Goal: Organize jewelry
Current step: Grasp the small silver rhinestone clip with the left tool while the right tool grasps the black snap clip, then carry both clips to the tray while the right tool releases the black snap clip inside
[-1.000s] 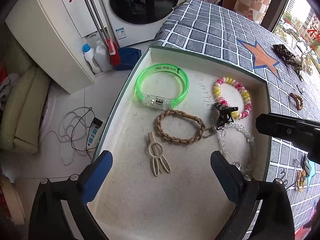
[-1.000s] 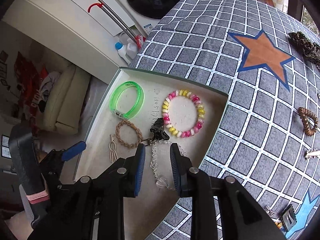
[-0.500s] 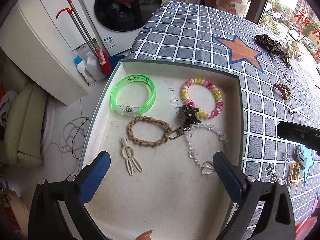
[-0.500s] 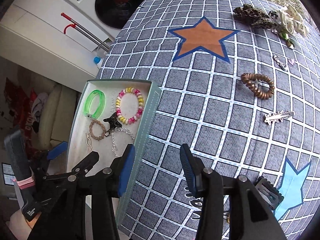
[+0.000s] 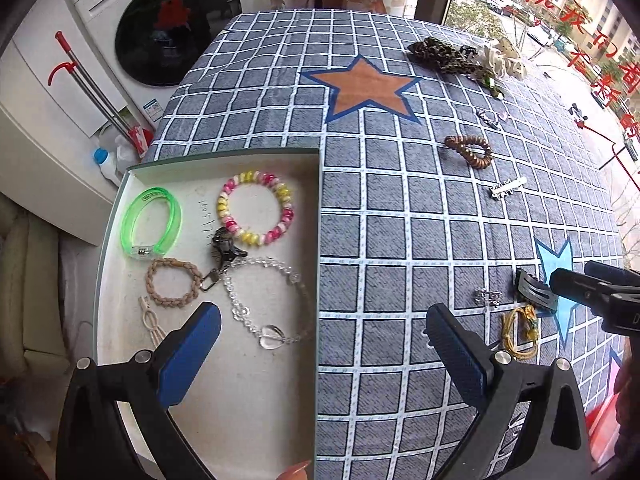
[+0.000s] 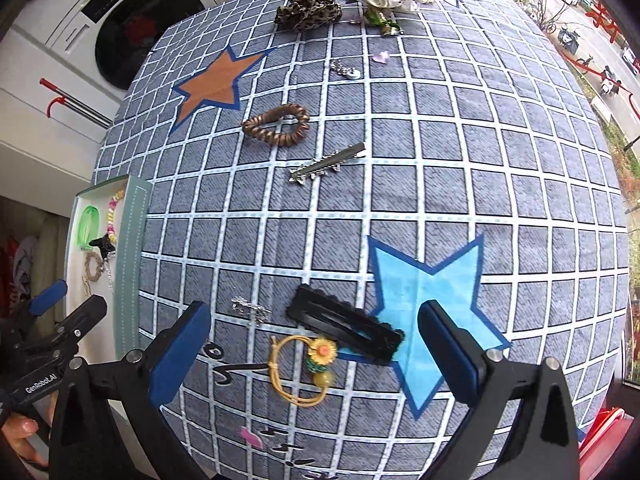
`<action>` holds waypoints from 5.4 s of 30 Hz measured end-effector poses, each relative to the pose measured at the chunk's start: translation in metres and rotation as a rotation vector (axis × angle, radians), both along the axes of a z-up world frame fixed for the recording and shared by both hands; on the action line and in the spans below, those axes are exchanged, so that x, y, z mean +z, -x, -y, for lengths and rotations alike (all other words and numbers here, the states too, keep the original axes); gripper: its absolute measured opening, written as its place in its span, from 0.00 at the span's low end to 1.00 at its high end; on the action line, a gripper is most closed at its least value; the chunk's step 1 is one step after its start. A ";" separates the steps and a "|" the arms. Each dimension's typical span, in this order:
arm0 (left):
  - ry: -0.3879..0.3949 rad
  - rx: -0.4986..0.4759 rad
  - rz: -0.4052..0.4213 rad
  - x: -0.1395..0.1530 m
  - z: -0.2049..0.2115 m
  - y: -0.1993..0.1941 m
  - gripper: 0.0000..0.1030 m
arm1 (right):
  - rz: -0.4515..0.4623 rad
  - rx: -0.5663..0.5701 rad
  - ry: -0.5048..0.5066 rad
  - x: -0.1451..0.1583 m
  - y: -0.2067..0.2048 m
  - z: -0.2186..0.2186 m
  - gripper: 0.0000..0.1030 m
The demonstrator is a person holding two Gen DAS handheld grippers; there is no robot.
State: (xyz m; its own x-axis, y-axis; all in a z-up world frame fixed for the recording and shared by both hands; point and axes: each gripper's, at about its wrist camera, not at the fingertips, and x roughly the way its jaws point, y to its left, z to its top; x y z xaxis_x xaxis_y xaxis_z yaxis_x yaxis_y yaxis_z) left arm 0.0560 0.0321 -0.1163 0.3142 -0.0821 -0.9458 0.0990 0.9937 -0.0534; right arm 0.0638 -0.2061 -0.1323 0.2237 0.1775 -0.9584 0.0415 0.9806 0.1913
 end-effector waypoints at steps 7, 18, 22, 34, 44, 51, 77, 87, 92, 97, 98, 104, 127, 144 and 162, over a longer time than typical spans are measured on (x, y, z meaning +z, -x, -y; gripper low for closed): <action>-0.019 -0.120 0.000 -0.007 0.045 0.011 1.00 | -0.052 0.069 0.084 -0.013 0.011 0.024 1.00; 0.001 -0.101 -0.069 -0.031 0.065 0.007 1.00 | -0.031 0.181 0.110 -0.031 0.008 0.020 0.98; -0.011 -0.112 -0.080 -0.038 0.073 0.004 1.00 | -0.005 0.222 0.167 -0.033 0.007 0.020 0.93; -0.027 -0.160 -0.101 -0.057 0.099 -0.002 1.00 | 0.009 0.395 0.215 -0.038 0.039 0.030 0.77; -0.035 -0.162 -0.097 -0.065 0.112 -0.011 1.00 | 0.071 0.450 0.232 -0.039 0.034 0.004 0.74; -0.010 -0.170 -0.078 -0.064 0.122 -0.022 0.91 | 0.088 0.441 0.231 -0.034 0.021 -0.009 0.62; 0.155 -0.130 -0.087 -0.044 0.105 -0.021 0.16 | 0.051 0.225 0.094 -0.011 -0.017 0.018 0.31; 0.180 -0.074 -0.033 -0.013 0.069 -0.003 0.16 | 0.058 0.193 0.046 -0.002 0.005 0.007 0.30; 0.184 -0.027 -0.011 -0.003 0.047 0.000 0.16 | 0.070 0.212 0.039 0.007 0.003 -0.008 0.30; 0.180 0.024 0.006 0.004 0.019 0.005 0.16 | 0.082 0.232 0.032 0.016 0.002 -0.026 0.30; 0.177 0.034 0.010 0.005 0.013 0.006 0.16 | 0.086 0.241 0.031 0.018 0.001 -0.030 0.30; 0.167 0.102 0.022 0.008 -0.025 0.016 0.16 | 0.121 0.311 0.016 0.035 -0.003 -0.068 0.30; 0.086 0.382 -0.041 -0.041 -0.163 0.064 0.16 | 0.118 0.670 -0.075 0.017 0.015 -0.270 0.30; 0.029 0.361 -0.045 -0.069 -0.159 0.050 0.16 | 0.027 0.675 -0.008 -0.035 0.017 -0.294 0.30; 0.006 0.352 -0.068 -0.068 -0.157 0.042 0.17 | -0.008 0.669 -0.020 -0.039 0.010 -0.297 0.39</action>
